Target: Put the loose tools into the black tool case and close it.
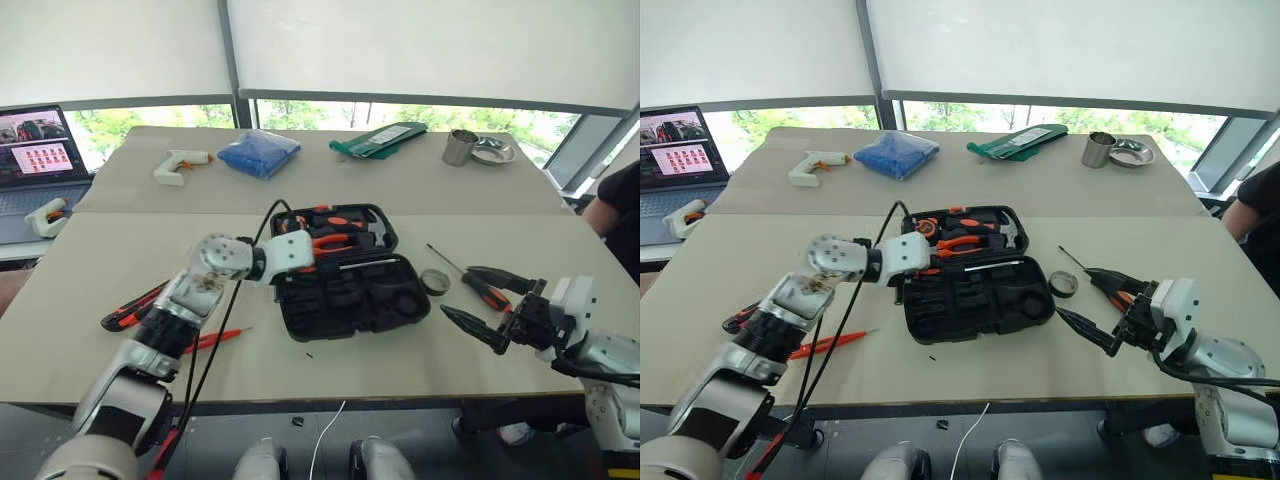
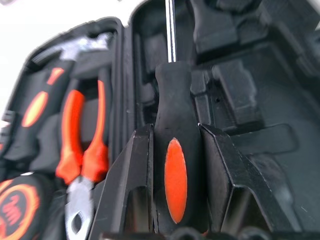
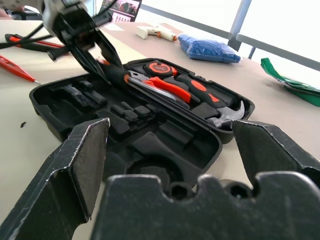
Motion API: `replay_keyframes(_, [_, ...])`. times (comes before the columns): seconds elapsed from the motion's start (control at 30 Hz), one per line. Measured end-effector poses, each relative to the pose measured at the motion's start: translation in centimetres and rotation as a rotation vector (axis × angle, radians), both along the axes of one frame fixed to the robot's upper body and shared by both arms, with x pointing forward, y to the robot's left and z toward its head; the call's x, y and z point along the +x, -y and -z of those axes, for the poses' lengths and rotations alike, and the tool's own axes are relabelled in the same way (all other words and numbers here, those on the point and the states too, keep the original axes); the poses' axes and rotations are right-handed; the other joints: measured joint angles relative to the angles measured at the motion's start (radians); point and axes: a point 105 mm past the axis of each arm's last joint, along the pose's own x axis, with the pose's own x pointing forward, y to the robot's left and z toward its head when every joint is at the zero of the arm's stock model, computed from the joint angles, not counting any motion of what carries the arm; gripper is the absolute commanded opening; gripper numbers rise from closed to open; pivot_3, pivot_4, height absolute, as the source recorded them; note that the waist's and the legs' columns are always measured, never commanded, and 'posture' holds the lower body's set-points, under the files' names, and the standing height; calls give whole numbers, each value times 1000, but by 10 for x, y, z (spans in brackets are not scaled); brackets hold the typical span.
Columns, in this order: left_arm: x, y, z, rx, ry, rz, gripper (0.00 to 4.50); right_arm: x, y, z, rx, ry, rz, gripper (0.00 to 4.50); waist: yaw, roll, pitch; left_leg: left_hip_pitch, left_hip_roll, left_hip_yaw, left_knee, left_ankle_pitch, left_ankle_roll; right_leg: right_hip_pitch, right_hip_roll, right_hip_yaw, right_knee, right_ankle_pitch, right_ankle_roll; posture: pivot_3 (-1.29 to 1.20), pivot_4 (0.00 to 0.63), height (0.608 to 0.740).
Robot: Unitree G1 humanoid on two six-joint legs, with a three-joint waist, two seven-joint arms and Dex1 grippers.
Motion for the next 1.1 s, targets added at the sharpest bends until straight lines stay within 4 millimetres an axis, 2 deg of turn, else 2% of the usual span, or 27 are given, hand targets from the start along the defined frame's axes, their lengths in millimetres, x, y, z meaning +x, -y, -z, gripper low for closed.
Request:
replay_keyframes(0.13, [9, 2, 12, 43, 2, -41, 878, -6, -5, 1, 12, 4, -2, 4500, 2, 0, 0, 0, 0, -2, 3, 0, 0, 0, 0, 1, 2, 0, 0, 0, 150, 740])
replay_keyframes(0.3, [13, -1, 17, 92, 10, -64, 878, -10, -9, 1, 27, 12, 3, 4500, 2, 0, 0, 1, 0, -4, 3, 0, 0, 0, 0, 2, 2, 1, 1, 0, 150, 740])
replay_keyframes(0.87, [20, 2, 19, 103, -31, -141, 878, -19, -20, 5, 46, -22, -16, 4500, 3, 0, 0, 2, -1, -5, 6, 0, 0, -1, 4, 13, 8, 1, 1, 0, 150, 740])
replay_keyframes(0.9, [20, 2, 18, 108, -29, -142, 1884, -19, -20, 6, 47, -26, -16, 4500, 3, 0, 0, 3, -1, -5, 6, 0, 0, -1, 4, 14, 9, 1, 1, 0, 150, 740])
replay_keyframes(1.07, [21, 9, 11, 39, -11, -139, 3401, -21, -22, 7, 52, -50, -24, 4500, 5, 0, 0, 3, -1, -5, 7, 0, 0, -1, 5, 16, 10, 1, 1, 0, 150, 740])
replay_keyframes(1.1, [20, 12, 6, -2, 0, -132, 3401, -21, -23, 8, 57, -55, -30, 4500, 4, 0, 0, 3, -1, -5, 7, 0, 1, -1, 5, 16, 10, 1, 1, 0, 150, 740])
